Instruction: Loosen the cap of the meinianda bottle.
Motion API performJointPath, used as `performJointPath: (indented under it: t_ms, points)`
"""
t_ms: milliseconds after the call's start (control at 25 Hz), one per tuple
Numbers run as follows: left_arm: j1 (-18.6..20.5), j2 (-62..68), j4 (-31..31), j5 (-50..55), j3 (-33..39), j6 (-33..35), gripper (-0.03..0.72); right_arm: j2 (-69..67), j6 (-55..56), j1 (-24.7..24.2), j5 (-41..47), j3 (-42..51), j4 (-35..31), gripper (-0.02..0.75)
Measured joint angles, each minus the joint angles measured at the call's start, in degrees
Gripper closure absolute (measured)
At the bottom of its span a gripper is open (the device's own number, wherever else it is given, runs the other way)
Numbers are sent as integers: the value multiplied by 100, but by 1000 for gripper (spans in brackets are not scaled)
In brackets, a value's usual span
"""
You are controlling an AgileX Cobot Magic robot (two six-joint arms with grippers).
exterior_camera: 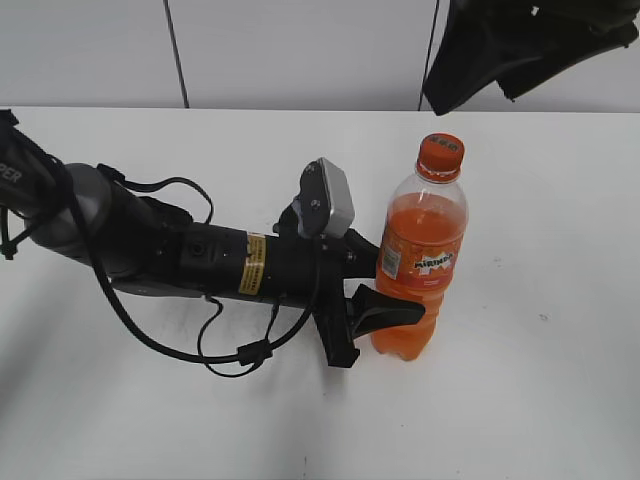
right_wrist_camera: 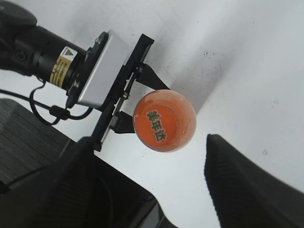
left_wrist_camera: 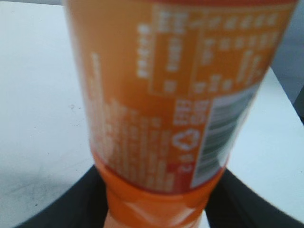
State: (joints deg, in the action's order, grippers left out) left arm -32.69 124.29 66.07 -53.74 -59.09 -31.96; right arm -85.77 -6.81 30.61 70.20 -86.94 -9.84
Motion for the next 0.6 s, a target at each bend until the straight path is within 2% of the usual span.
performJointPath:
  t_ms: [160,400,520,600]
  points:
    - [0,0,0,0,0,0,325,-222,786,0,0,0,17,206]
    - [0,0,0,0,0,0,325,-782,913,0,0,0,21,215]
    - [0,0,0,0,0,0,325,-917,925,0,0,0,21,269]
    - [0,0,0,0,0,0,325,-942,931,0,0,0,21,359]
